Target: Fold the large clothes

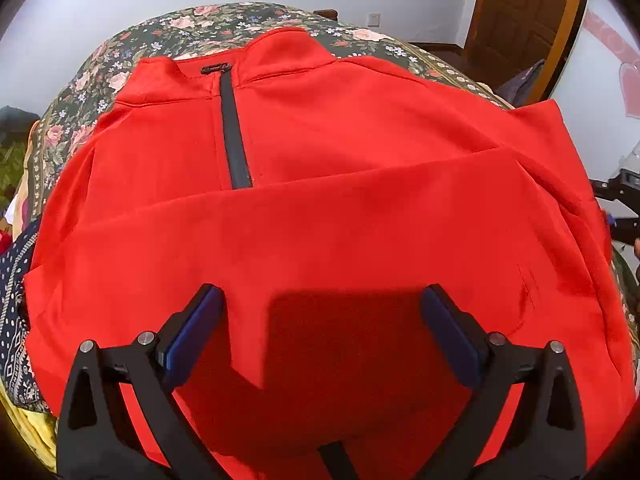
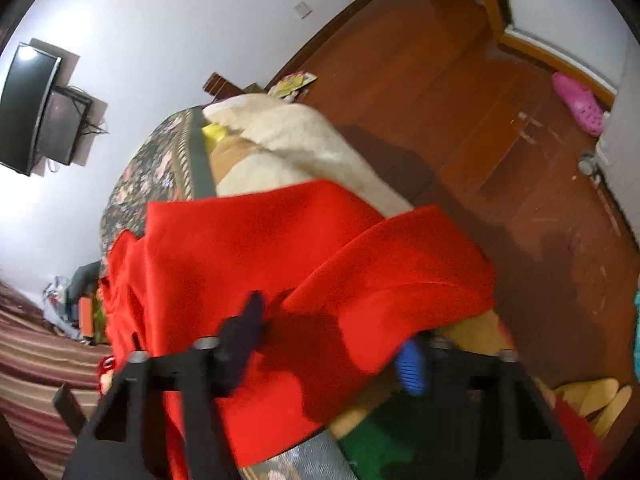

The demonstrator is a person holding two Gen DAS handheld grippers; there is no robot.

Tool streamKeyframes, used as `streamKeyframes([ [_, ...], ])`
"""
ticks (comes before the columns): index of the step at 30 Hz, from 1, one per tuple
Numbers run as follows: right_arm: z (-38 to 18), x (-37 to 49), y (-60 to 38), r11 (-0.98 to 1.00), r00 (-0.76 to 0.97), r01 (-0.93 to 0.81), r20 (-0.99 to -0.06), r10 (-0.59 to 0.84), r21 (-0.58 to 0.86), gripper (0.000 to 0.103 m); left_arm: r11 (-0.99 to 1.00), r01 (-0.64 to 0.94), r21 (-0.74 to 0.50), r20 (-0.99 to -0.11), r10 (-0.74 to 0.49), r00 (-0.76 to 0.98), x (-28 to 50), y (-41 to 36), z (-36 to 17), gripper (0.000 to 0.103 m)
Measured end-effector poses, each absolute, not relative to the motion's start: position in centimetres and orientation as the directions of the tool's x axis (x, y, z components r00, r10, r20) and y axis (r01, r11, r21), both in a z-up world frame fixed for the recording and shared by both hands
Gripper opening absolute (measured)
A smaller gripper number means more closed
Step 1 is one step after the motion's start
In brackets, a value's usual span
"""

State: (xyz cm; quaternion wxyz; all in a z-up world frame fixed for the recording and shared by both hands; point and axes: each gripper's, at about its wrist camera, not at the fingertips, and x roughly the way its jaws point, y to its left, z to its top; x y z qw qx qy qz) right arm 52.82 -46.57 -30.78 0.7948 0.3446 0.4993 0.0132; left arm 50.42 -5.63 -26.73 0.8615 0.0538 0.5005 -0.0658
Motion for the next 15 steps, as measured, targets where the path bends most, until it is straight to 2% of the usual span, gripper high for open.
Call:
streamKeyframes([
  [3, -29.2, 52.7, -46.3, 0.789, 0.525, 0.297, -0.782, 0.336, 0.538, 0.019, 0.985, 0.169, 0.025, -0.865, -0.064, 0.499, 49.8, -5.5, -26.2, 0.101],
  [5, -27.3, 52.5, -45.5, 0.821, 0.553, 0.260, -0.775, 0.305, 0.509, 0.013, 0.985, 0.173, 0.026, -0.857, -0.067, 0.510, 49.2, -5.3, -25.4, 0.101],
  [15, -14.8, 50.6, -37.3, 0.894, 0.681, 0.004, -0.656, 0.325, 0.448, 0.009, 0.982, 0.168, 0.082, -0.761, -0.047, 0.647, 44.6, -2.7, -19.0, 0.101],
])
